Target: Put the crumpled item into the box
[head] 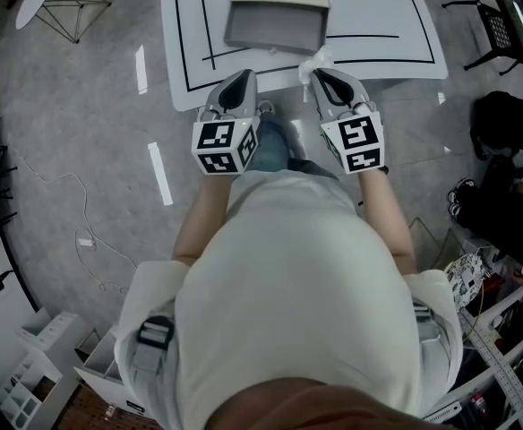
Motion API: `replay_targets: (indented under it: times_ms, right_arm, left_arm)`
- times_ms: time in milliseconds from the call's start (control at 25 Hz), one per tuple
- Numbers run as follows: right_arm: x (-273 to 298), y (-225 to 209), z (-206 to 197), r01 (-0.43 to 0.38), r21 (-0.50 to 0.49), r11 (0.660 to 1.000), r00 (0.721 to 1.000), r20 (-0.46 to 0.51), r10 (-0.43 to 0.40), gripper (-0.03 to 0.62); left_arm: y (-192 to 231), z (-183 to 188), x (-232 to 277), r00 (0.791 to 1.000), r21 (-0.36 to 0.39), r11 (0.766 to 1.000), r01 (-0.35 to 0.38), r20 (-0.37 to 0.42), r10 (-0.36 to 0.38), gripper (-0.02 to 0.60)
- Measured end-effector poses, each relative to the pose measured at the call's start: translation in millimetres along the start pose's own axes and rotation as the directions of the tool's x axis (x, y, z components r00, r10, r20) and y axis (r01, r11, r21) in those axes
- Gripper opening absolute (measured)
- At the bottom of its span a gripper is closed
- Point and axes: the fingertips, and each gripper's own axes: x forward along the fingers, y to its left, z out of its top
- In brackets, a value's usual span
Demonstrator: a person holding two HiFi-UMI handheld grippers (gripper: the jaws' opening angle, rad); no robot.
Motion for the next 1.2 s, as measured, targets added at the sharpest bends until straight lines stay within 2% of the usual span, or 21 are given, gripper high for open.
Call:
replay_targets:
  times_ms: [640,1200]
  right_arm:
    - [-28.2,9.2,5.7,0.08,0.074,0.994,0.99,0.111,-0.088,0.008]
    - [-29.7,6.4,5.5,0.112,0.098,0.989,0.985,0.124,-0.124,0.005]
  left_arm:
    - [4.1,-3.8,-22.8,1.0,0.012,1.0,-0.007,0.018,0.007,0.0]
    - [3.9,-1.8,-24.7,1.0,0.012,1.0,0.003,0.024,-0.003,0.0]
